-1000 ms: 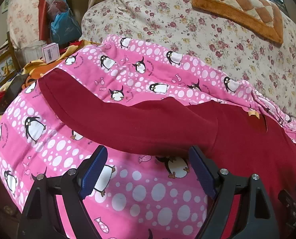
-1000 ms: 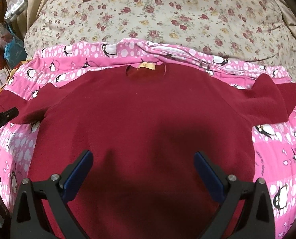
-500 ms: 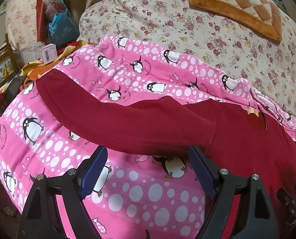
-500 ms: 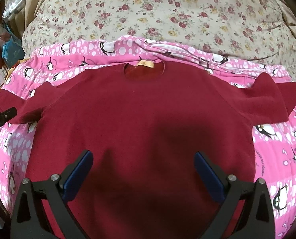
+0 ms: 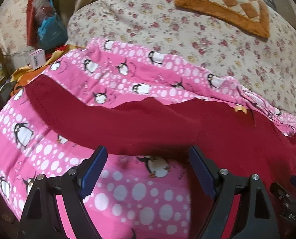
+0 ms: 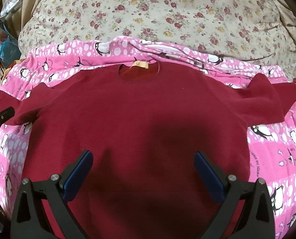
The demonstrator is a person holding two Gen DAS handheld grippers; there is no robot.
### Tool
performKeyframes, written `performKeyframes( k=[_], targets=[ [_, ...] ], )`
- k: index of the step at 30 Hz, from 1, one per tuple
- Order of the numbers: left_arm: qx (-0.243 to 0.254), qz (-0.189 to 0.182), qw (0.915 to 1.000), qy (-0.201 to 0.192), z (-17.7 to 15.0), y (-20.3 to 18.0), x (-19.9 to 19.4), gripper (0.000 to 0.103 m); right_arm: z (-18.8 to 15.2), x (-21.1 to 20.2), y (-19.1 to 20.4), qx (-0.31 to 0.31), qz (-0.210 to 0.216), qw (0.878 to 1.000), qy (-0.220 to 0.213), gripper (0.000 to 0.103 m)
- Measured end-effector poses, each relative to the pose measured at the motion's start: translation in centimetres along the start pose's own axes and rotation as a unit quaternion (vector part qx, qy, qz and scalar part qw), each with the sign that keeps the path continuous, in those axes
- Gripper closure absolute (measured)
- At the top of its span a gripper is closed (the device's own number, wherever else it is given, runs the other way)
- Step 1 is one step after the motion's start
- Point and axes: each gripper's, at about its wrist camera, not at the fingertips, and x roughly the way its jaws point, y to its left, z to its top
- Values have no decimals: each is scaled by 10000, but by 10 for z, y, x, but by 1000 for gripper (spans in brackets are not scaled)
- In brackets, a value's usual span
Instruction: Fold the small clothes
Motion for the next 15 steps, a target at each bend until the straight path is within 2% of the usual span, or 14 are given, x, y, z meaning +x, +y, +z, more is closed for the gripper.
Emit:
performKeyframes(
  k=[5, 15],
  targets=[
    [161, -176, 9997, 41, -2, -11, 0, 36, 0, 0, -6, 75, -47, 10000, 39, 0],
    [199, -197, 9996, 97, -2, -16, 3, 36, 0, 2, -14, 243, -68, 9997, 75, 0]
  ],
)
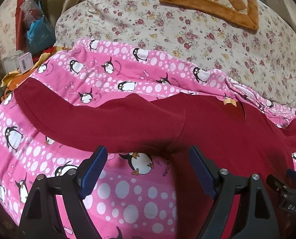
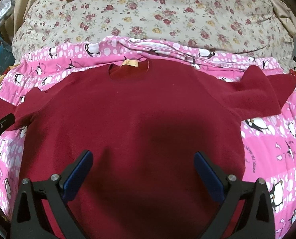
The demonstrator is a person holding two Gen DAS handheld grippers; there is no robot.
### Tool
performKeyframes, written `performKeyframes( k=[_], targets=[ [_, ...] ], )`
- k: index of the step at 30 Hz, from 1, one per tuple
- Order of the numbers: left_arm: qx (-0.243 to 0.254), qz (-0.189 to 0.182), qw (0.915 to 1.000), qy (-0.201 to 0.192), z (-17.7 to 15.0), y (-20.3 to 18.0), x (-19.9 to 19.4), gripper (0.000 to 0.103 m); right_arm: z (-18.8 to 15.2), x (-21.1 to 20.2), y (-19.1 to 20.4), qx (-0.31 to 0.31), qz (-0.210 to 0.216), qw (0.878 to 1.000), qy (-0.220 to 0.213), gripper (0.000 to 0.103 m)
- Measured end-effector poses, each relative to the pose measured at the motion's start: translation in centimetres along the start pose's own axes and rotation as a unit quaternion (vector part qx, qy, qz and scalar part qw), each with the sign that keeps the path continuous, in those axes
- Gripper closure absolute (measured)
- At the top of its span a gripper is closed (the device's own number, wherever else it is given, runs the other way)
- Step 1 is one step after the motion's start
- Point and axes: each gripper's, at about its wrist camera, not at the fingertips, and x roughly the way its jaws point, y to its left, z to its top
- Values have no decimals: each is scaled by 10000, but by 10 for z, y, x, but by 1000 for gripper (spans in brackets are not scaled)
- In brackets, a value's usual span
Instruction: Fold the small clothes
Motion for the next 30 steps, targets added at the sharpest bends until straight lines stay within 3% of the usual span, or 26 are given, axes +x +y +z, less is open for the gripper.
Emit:
performKeyframes(
  k=[30],
  targets=[
    [30, 37, 10000, 16, 0, -1, 3, 36, -1, 10, 9, -58, 52, 9999, 99, 0]
  ],
)
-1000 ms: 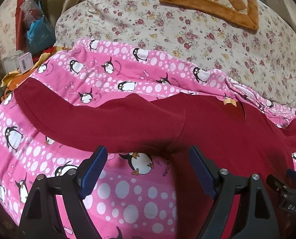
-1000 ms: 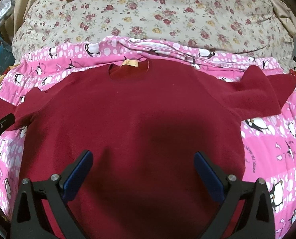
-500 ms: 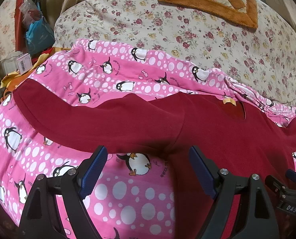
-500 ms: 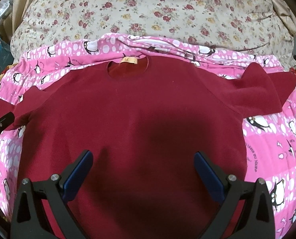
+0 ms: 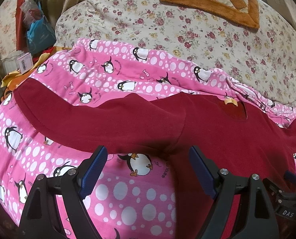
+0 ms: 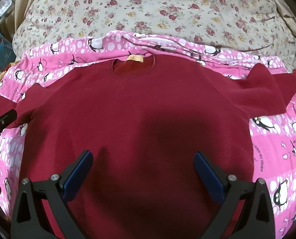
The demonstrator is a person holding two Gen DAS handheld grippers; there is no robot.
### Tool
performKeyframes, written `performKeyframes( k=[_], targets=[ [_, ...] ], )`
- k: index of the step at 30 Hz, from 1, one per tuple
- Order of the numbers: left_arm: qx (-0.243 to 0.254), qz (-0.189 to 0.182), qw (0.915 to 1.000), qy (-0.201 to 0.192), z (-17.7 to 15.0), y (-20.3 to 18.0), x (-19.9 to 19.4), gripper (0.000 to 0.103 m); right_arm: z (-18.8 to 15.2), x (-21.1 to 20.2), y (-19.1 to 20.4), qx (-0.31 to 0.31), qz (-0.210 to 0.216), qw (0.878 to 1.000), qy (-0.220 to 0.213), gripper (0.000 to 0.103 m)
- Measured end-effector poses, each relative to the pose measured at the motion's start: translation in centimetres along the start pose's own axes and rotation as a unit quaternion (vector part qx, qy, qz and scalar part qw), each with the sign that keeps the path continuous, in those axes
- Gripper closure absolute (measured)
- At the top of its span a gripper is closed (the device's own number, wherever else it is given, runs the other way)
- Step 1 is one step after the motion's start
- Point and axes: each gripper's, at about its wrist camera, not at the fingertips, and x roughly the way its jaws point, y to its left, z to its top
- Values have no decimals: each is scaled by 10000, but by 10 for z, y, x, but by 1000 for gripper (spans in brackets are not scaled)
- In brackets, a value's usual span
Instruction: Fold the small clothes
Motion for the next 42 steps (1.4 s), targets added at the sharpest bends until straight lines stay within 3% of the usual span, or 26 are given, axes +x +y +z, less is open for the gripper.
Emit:
performKeyframes(
  k=[14, 28, 36, 42],
  targets=[
    [-24, 17, 10000, 16, 0, 2, 3, 36, 1, 2, 2, -17, 5, 10000, 25, 0],
    [-407, 276, 9988, 6, 5, 28, 2, 36, 1, 4, 10, -105, 72, 9999, 60, 0],
    [-1127, 1049, 9881, 41, 14, 81, 4, 36, -2, 6, 11, -118, 127, 9998, 105, 0],
    [-1180, 2055, 9714, 120, 30, 124, 18, 44, -2, 6, 12, -172, 169, 9996, 142, 0]
  ],
)
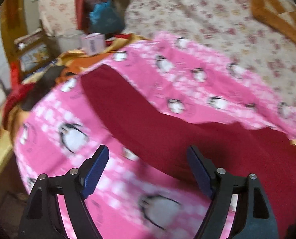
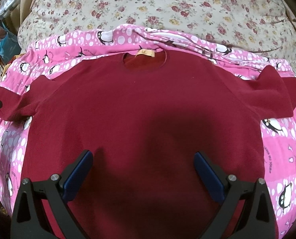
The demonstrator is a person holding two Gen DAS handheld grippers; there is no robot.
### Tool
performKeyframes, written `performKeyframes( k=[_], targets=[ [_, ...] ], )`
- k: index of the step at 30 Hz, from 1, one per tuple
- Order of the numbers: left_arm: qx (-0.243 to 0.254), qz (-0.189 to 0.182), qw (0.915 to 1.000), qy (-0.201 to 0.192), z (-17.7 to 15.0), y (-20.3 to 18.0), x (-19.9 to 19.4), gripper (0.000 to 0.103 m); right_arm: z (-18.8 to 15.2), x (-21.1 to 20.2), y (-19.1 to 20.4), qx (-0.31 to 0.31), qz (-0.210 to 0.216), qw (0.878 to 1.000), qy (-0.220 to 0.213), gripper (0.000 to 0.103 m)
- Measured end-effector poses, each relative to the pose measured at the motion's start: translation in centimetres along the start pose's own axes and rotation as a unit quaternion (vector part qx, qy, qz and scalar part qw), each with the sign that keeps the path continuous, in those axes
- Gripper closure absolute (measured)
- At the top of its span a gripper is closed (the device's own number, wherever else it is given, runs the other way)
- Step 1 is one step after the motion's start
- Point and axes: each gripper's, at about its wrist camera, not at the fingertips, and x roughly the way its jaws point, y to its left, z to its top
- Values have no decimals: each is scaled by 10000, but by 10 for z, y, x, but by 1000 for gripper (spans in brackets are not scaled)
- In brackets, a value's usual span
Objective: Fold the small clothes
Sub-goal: 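Grasp the sweater sleeve cuff with the left gripper and lift it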
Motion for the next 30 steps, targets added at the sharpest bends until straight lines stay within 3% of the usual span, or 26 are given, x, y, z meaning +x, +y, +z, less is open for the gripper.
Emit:
performKeyframes(
  k=[1, 10, 16, 20, 25, 30],
  targets=[
    [18, 222, 9997, 46, 7, 6, 8, 48, 1, 0, 0, -5, 17, 10000, 17, 0],
    [-473, 1086, 9928, 150, 60, 49, 67, 55, -1, -2, -2, 34, 93, 9999, 43, 0],
    [-526, 1374, 9889, 203, 67, 59, 99, 63, 0, -1, -3, 92, 106, 9999, 72, 0],
    [-468, 1108, 9927, 95, 70, 49, 98, 101, 1, 2, 2, 52, 61, 9999, 65, 0],
    [-440, 738, 9963, 62, 69, 34, 86, 103, 0, 2, 5, -18, 37, 10000, 62, 0],
    [-483, -601, 9970, 75, 67, 0, 38, 103, 3, -7, -7, 227, 188, 9996, -35, 0]
  ],
)
